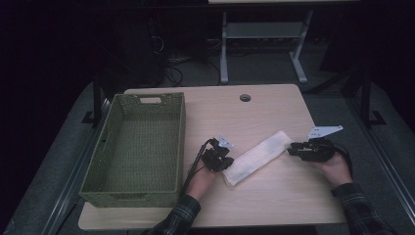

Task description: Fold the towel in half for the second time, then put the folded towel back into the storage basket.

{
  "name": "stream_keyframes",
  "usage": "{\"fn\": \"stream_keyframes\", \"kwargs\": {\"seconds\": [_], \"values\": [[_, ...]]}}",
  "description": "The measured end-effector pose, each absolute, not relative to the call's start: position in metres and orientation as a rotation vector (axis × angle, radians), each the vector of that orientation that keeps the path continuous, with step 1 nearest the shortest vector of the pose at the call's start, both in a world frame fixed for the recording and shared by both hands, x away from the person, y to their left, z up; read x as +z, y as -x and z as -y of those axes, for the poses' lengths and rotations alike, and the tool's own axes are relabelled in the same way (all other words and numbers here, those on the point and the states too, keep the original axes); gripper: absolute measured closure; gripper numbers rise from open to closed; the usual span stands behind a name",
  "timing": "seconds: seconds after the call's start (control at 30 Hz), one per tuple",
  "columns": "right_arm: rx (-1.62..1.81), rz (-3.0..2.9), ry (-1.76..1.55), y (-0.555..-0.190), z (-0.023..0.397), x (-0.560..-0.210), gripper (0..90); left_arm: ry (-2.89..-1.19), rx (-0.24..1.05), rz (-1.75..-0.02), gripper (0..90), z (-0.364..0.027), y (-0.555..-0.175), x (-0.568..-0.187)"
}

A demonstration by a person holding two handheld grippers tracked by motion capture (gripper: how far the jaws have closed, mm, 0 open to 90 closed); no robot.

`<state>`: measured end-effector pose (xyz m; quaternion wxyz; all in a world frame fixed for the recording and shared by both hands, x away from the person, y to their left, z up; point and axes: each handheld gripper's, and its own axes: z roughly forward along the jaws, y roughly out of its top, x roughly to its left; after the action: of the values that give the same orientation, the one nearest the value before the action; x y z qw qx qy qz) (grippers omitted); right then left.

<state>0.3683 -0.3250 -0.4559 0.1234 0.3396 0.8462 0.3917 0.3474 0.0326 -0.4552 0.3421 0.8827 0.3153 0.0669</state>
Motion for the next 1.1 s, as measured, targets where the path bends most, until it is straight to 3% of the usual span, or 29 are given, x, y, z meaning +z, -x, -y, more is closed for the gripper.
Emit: {"fn": "stream_keyframes", "kwargs": {"seconds": [0.4,0.6,0.7,1.1], "values": [[1.148,-2.465,-0.995,-0.367,0.325,-0.454,60.3,-2.314,0.085,-0.74,89.6,-0.03,-0.333,-0.455],[1.152,-2.469,-0.978,-0.368,0.323,-0.454,60.3,-2.251,0.171,-0.795,89.6,-0.034,-0.348,-0.445],[1.148,-2.471,-0.985,-0.367,0.323,-0.454,60.2,-2.297,0.21,-0.826,89.6,-0.035,-0.353,-0.451],[1.16,-2.461,-0.97,-0.368,0.326,-0.452,57.7,-2.352,0.113,-0.777,89.7,-0.033,-0.339,-0.46]]}}
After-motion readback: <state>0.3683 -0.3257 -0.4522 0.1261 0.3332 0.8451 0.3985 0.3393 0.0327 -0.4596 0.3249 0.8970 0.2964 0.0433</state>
